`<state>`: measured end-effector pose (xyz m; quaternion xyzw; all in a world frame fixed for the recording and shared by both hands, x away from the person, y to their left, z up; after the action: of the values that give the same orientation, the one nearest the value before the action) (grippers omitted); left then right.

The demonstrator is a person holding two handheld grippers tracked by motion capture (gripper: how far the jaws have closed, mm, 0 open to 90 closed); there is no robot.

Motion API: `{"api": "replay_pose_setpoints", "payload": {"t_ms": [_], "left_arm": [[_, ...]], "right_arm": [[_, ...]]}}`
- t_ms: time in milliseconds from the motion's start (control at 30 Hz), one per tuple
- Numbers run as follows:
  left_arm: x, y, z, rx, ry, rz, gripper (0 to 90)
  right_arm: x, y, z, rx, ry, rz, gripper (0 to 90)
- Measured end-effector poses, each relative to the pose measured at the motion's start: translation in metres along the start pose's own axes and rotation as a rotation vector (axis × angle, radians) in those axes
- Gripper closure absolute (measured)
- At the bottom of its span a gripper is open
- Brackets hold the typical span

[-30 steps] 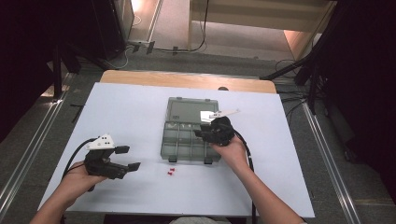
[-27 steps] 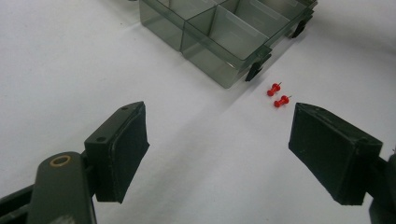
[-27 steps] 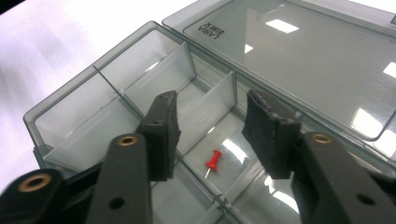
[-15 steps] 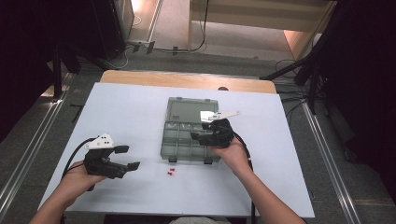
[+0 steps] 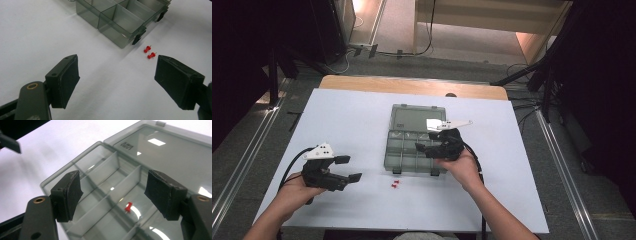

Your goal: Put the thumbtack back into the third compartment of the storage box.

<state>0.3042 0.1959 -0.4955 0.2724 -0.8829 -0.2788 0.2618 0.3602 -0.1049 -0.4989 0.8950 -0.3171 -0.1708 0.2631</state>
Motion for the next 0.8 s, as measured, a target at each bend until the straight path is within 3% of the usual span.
{"api": "replay_pose_setpoints", "payload": {"t_ms": [267, 800], "left_arm": [[-0.001, -0.001, -0.002, 0.0, -0.003, 0.001, 19.2], [-0.005, -0.003, -0.006, 0.005, -0.003, 0.003, 19.2]], "right_arm": [[-0.013, 0.006, 0.0, 0.003, 0.002, -0.046, 30.3], [-0.034, 0.013, 0.001, 0.009, 0.05, -0.081, 31.8]]}}
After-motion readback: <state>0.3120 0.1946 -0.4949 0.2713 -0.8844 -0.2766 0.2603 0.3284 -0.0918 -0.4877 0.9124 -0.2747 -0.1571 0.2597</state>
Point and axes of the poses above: each handheld gripper's, and its own axes: y roughly backward along the jaws, z roughly out of its underside, x roughly to its right, the point moved 6 cm from there along -y, roughly forward along the jaws, and after that the axes turned 9 degrees about y, right-handed, at the moved point
